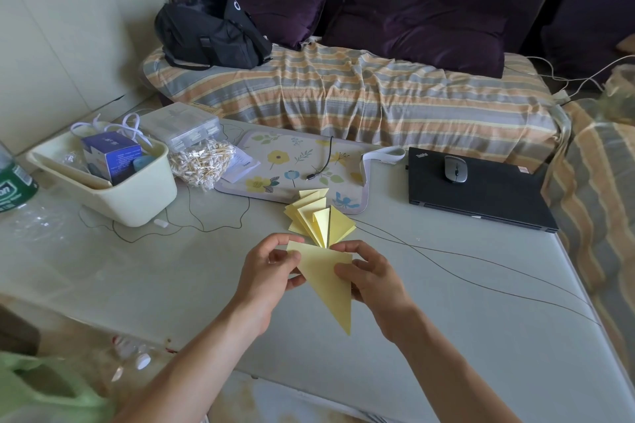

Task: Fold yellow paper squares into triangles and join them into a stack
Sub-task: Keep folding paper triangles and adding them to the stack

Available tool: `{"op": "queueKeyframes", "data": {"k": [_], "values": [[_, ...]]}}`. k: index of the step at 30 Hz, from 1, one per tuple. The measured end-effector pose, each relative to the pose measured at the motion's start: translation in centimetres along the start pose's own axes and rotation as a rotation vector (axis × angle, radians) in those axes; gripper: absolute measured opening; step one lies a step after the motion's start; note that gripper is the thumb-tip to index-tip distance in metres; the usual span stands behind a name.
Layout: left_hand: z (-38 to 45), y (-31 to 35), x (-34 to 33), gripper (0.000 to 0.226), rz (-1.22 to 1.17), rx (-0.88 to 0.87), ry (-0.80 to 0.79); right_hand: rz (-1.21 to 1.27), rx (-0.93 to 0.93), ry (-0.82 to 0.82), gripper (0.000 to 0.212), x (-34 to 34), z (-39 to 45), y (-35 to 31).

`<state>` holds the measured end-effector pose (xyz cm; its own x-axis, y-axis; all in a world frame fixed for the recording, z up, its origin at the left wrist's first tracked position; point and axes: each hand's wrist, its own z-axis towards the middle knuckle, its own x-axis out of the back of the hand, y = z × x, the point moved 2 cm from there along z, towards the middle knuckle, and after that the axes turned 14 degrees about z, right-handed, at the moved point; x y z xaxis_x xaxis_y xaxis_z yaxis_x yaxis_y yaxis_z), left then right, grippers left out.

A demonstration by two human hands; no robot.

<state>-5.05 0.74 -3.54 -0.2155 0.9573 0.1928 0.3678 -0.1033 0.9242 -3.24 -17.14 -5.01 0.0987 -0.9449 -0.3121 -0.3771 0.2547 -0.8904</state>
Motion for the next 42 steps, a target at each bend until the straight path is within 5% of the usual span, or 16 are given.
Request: {"op": "queueKeyframes", "data": {"k": [17,22,30,34,42], "values": [[-0.3,0.5,0.1,0.022,-0.293,0.238,-0.008,-0.022,0.116,0.022,0.028,-1.2,-0.7,-0.6],[0.1,0.0,0.3,0.024,-0.242,0.277,-0.149,-0.035,0.137,0.039,0.030,-0.6,-0.3,-0.5],[0.2,-0.6,0.7,0.008,-0.072,0.172,-0.005,-0.079,0.084,0.005,0.032,-0.8,-0.2,0.0],[-0.2,-0.2,0.5,0.008,0.005,0.078,-0.057,-0.020,0.027,0.030,0.020,-0.6,-0.2,-0.4],[-0.4,0.0,-0.2,0.016,0.033,0.051,-0.086,-0.289,0.009,-0.012,0.022,-0.8,-0.3,0.4]]}}
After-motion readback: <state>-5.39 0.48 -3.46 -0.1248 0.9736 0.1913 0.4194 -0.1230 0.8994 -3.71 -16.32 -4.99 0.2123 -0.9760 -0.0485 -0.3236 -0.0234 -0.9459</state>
